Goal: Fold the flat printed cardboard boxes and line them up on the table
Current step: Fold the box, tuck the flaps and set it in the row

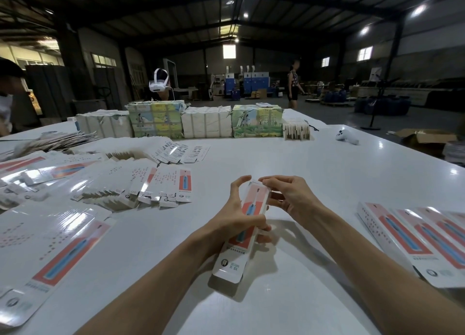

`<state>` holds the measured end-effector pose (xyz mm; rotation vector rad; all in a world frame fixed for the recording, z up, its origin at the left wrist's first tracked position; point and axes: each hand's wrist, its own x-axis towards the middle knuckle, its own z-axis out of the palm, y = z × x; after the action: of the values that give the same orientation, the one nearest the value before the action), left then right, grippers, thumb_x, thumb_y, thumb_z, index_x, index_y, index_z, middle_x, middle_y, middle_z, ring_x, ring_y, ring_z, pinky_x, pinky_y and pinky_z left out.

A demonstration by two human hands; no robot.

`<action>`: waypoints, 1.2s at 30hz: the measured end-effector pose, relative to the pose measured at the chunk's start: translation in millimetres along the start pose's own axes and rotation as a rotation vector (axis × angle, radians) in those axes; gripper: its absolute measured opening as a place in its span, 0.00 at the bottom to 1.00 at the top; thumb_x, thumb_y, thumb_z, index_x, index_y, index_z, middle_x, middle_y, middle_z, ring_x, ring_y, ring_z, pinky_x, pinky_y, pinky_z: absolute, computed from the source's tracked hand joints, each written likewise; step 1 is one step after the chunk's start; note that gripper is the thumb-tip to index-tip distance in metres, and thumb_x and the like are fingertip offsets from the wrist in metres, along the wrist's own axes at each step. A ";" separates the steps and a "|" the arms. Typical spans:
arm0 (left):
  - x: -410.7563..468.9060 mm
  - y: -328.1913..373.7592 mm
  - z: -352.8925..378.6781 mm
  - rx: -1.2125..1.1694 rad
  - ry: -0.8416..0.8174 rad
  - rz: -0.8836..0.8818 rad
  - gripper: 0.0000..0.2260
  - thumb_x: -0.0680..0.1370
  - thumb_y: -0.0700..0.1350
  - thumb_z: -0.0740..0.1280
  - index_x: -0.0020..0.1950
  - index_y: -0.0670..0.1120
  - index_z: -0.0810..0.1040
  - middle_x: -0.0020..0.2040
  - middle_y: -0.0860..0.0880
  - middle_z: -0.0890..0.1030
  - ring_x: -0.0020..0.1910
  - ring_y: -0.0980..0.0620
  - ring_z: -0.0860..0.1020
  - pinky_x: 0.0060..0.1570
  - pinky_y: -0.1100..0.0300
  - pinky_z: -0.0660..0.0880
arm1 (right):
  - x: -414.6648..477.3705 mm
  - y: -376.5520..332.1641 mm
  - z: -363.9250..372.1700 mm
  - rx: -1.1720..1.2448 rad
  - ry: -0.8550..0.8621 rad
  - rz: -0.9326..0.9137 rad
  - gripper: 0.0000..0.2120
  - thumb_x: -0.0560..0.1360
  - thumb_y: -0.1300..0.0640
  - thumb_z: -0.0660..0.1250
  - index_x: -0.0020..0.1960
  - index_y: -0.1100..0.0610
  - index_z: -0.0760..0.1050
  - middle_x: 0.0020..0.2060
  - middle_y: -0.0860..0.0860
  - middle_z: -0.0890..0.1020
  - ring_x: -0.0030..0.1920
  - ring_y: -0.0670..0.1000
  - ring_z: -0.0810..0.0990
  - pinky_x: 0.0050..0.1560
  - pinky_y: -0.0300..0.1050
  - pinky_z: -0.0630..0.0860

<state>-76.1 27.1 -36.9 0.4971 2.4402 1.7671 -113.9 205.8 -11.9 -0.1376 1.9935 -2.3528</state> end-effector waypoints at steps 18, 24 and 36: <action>4.1 -4.7 -2.8 -0.197 0.050 -0.073 0.41 0.71 0.41 0.78 0.75 0.64 0.59 0.61 0.42 0.75 0.46 0.49 0.88 0.39 0.58 0.83 | 1.7 14.0 5.7 -0.080 -0.119 -0.138 0.09 0.81 0.59 0.72 0.59 0.61 0.84 0.51 0.57 0.88 0.54 0.58 0.88 0.52 0.48 0.85; 3.6 -7.1 -3.3 -0.200 0.078 -0.093 0.38 0.73 0.40 0.78 0.71 0.65 0.61 0.59 0.45 0.76 0.45 0.50 0.88 0.38 0.60 0.83 | -3.6 16.7 7.2 -0.202 -0.098 -0.259 0.07 0.81 0.59 0.72 0.57 0.59 0.86 0.49 0.53 0.89 0.52 0.55 0.88 0.51 0.47 0.85; -3.1 -4.6 0.6 -0.370 0.062 -0.120 0.44 0.71 0.37 0.79 0.74 0.66 0.59 0.61 0.39 0.77 0.43 0.44 0.88 0.40 0.54 0.84 | -1.8 22.3 10.1 -0.176 -0.115 -0.269 0.09 0.83 0.59 0.69 0.59 0.61 0.84 0.50 0.54 0.88 0.53 0.55 0.88 0.52 0.46 0.85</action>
<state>-74.0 25.4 -41.7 0.2563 2.0533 2.1387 -111.4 192.4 -32.4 -0.5695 2.2443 -2.2453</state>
